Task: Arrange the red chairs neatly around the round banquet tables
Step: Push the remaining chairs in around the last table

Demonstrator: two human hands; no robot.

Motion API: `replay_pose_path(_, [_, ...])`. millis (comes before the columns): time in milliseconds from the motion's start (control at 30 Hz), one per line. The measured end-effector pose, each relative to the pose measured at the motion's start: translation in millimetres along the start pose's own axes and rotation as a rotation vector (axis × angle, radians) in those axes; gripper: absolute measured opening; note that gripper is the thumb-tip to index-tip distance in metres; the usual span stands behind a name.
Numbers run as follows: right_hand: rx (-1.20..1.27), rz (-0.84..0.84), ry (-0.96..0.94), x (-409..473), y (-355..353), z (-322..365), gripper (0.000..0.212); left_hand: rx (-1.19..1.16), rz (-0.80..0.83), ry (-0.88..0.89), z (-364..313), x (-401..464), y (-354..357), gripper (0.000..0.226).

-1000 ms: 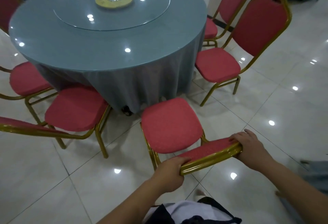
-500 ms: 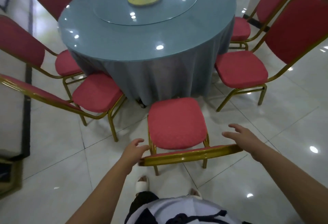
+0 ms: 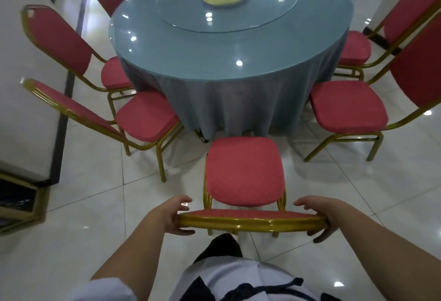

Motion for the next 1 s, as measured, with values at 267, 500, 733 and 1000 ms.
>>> replay_pose_path(267, [-0.668, 0.066, 0.092, 35, 18, 35, 0.039, 0.626, -0.054, -0.228, -36, 39, 28, 0.049])
replay_pose_path(500, [-0.700, -0.236, 0.145, 79, -4, 20, 0.047, 0.966, -0.104, -0.180, -33, 65, 35, 0.051])
replay_pose_path(733, [-0.794, -0.250, 0.109, 76, -21, 81, 0.019, 1.128, -0.152, -0.121, -104, 67, 25, 0.045])
replay_pose_path(1000, [-0.755, -0.297, 0.052, 80, -34, 163, 0.020, 1.193, -0.182, -0.061, -197, 73, 13, 0.040])
Point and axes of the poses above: each hand's wrist, its own x-axis towards the middle knuckle, its own y-axis out of the palm, z = x × y, the point moved 10 cm from there along x, towards the middle knuckle, and after that the axes turned 4 degrees about -y, right-handed, at the moved point
